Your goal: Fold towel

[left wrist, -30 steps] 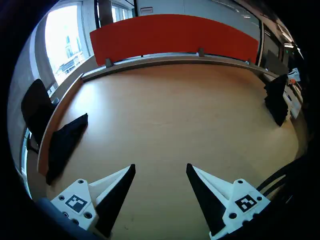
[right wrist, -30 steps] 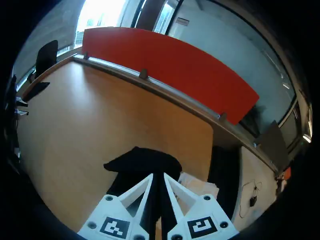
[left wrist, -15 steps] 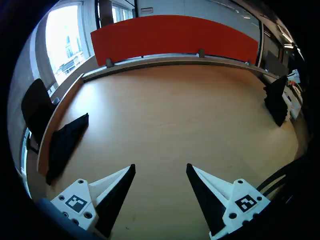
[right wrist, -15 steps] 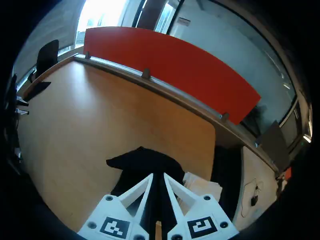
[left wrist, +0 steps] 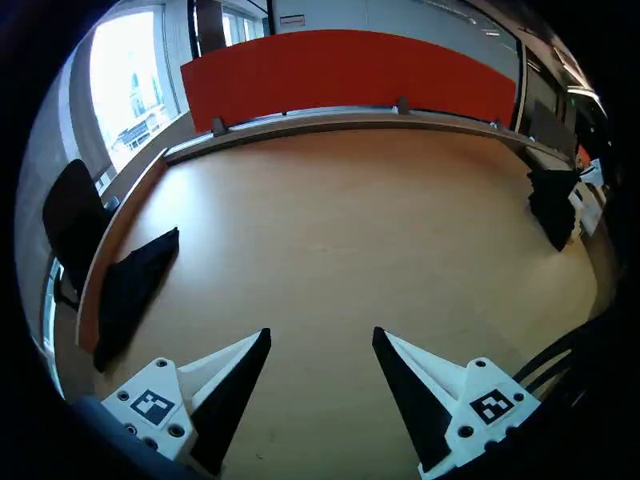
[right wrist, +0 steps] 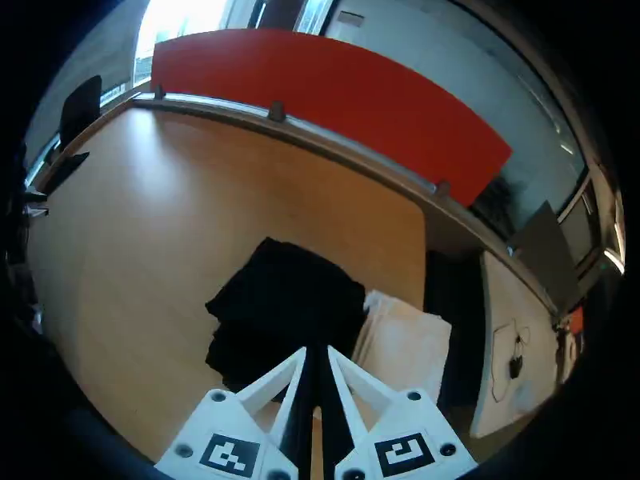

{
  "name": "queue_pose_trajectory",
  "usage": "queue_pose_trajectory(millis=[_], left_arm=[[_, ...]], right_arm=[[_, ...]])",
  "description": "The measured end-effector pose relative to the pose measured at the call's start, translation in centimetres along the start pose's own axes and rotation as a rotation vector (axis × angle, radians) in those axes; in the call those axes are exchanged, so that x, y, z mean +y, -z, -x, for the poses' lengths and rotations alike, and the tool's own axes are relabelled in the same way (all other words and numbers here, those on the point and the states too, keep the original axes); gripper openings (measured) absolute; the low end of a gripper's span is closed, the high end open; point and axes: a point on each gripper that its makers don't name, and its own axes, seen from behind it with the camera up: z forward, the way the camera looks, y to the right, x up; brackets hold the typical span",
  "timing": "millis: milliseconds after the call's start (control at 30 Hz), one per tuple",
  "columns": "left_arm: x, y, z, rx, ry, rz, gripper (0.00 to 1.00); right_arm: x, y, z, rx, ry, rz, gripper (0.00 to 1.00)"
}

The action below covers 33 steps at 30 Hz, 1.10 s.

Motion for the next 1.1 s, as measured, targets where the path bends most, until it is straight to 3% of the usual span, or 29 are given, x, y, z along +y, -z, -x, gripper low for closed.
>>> queue_pose_trajectory(millis=[600, 1100], left_arm=[[-0.4, 0.2, 0.0, -0.011, -0.018, -0.019, 0.94], [-0.1, 0.4, 0.0, -0.022, -0.022, -0.035, 0.94]], right_arm=[[0.2, -2.5, 5.8, -0.101, -0.081, 0.008, 0.04], [-0.3, -4.6, 7.9, -0.126, -0.132, 0.003, 0.04]])
